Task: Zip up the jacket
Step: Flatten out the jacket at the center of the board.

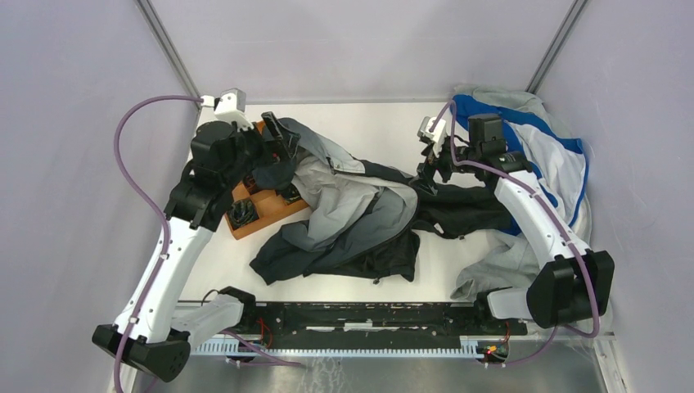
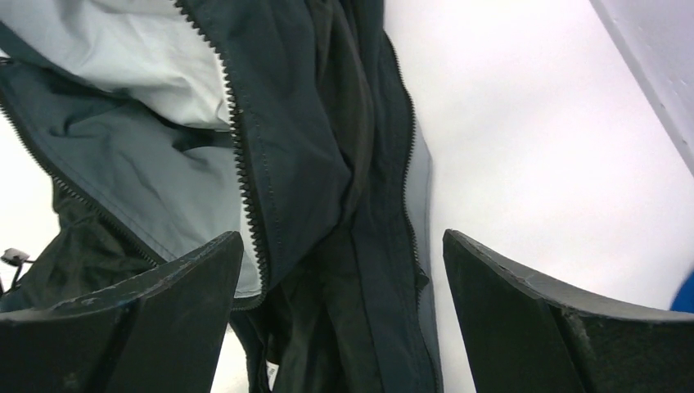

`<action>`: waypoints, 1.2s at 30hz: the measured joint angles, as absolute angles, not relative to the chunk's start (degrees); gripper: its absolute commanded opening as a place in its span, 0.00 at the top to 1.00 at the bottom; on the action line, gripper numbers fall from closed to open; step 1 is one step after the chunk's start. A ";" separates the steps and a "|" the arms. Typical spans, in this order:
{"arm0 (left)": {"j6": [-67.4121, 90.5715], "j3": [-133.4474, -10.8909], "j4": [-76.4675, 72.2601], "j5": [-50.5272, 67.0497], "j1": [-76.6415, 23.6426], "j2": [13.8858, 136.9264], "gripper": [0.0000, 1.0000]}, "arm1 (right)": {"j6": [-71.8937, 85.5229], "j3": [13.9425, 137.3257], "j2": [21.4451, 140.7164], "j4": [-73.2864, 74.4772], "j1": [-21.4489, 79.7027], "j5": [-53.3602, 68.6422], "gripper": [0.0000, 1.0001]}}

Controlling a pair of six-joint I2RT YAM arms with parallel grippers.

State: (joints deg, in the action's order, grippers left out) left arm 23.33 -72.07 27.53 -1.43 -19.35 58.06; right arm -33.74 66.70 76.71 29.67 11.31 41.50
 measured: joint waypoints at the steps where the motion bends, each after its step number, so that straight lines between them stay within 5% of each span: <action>1: 24.88 -72.07 27.77 -0.62 -19.35 58.24 0.04 | -34.13 66.70 76.88 29.93 11.22 42.37 0.02; 16: 64.90 -54.24 18.87 13.17 -20.67 57.17 0.11 | -36.75 65.25 77.76 28.32 11.18 52.75 0.02; 26: 67.13 -55.13 12.97 5.58 -31.27 68.95 0.12 | -35.59 63.37 77.60 25.61 11.18 53.08 0.02; 36: 61.23 -58.02 4.84 1.26 -31.46 78.13 0.29 | -35.46 62.30 74.52 25.36 11.18 52.90 0.02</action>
State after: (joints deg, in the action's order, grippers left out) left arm 61.23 -58.02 4.84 1.26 -31.46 78.13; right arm -35.46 62.30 74.52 25.36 11.18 52.90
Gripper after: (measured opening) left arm 0.725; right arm 0.979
